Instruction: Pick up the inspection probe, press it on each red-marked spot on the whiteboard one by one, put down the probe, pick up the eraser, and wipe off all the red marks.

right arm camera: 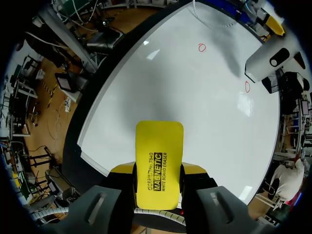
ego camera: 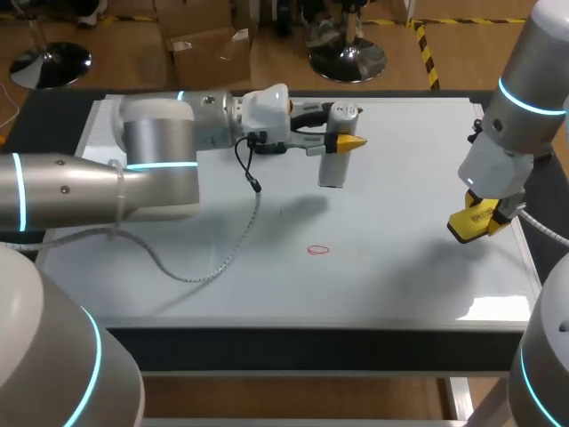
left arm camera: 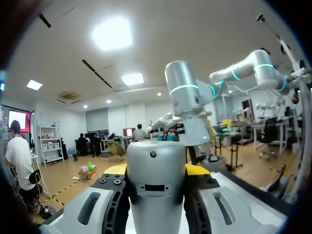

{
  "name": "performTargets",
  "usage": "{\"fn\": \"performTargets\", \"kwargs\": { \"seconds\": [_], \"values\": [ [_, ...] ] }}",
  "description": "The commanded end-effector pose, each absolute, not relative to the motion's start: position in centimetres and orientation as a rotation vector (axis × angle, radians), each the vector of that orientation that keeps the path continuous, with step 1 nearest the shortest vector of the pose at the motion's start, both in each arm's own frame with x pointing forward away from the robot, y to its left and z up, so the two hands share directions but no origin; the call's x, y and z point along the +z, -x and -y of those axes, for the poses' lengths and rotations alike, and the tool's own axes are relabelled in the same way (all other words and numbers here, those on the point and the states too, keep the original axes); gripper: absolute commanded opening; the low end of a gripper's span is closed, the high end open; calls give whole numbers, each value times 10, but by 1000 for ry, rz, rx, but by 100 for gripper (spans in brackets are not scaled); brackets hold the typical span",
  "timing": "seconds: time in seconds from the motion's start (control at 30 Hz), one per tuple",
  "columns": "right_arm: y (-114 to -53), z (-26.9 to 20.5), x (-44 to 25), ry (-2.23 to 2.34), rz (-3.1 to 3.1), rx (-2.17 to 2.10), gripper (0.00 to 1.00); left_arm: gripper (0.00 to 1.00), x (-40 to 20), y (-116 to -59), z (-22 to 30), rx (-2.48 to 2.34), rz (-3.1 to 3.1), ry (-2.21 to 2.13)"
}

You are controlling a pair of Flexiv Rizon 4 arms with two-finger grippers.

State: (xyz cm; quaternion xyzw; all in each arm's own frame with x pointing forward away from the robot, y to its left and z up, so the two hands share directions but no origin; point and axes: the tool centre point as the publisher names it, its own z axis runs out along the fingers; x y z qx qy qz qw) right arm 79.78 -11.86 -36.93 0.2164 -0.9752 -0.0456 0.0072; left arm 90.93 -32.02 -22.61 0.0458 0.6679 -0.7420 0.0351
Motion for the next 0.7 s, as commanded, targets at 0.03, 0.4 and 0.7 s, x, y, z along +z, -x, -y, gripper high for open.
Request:
{"fn": "performTargets", "kwargs": {
  "seconds": [0.03, 0.4, 0.7],
  "values": [
    [-798, 119, -369, -678, 3048, -137, 0, 0, -231, -915, 323, -2284, -2041, -138],
    [-798, 119, -369, -678, 3048, -137, 0, 0, -246, -934, 321, -2269, -2040, -164],
    [-798, 119, -369, -678, 3048, -137, 0, 0, -258, -948, 321, -2280, -2055, -149]
  ]
}}
